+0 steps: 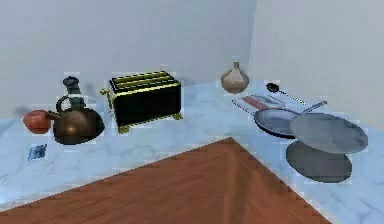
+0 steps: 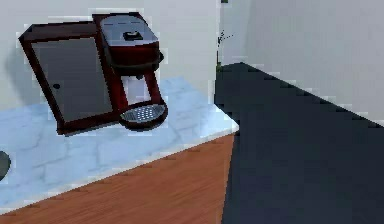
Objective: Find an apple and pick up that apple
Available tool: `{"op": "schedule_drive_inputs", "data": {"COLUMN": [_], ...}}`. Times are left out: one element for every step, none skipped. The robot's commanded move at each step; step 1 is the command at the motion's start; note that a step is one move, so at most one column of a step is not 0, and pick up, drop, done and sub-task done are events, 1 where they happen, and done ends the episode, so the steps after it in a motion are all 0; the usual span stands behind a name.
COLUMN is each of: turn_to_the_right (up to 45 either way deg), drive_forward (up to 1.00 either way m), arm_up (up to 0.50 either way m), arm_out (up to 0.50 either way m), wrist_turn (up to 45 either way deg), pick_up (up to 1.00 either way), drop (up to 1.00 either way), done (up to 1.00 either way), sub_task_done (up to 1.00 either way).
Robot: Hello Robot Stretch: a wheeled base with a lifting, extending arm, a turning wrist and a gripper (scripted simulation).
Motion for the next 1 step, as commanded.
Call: {"op": "schedule_drive_inputs", "data": {"turn_to_the_right": [0.0], "drive_forward": [0.30], "arm_up": [0.00], "arm_out": [0.00], "wrist_turn": [0.0], "pick_up": [0.00], "drop": [0.00], "done": [0.00], "sub_task_done": [0.00]}}
